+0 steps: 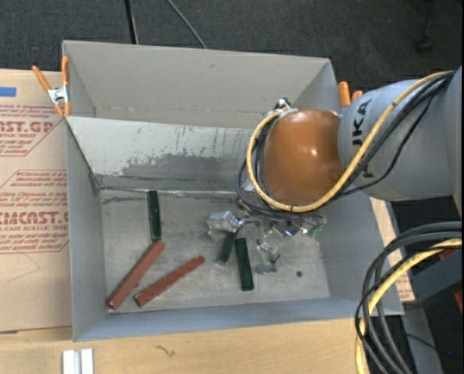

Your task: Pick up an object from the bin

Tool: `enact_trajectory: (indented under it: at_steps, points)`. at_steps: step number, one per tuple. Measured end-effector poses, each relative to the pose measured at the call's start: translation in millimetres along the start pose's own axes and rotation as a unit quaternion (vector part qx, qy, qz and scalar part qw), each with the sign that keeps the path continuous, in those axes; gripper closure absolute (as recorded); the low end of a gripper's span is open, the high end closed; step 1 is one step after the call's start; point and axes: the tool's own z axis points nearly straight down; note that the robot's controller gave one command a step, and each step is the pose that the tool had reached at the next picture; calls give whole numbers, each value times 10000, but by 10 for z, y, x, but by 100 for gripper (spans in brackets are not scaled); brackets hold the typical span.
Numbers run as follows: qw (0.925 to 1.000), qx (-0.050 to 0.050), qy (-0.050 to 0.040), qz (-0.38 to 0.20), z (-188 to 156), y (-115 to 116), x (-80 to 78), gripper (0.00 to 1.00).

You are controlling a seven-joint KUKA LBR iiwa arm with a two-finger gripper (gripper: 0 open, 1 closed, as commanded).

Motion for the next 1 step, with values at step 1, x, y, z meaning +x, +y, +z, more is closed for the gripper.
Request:
enact_trajectory:
  at_steps: [1]
  points:
    - [9865,-14,13,-1639,318,50,-233,0]
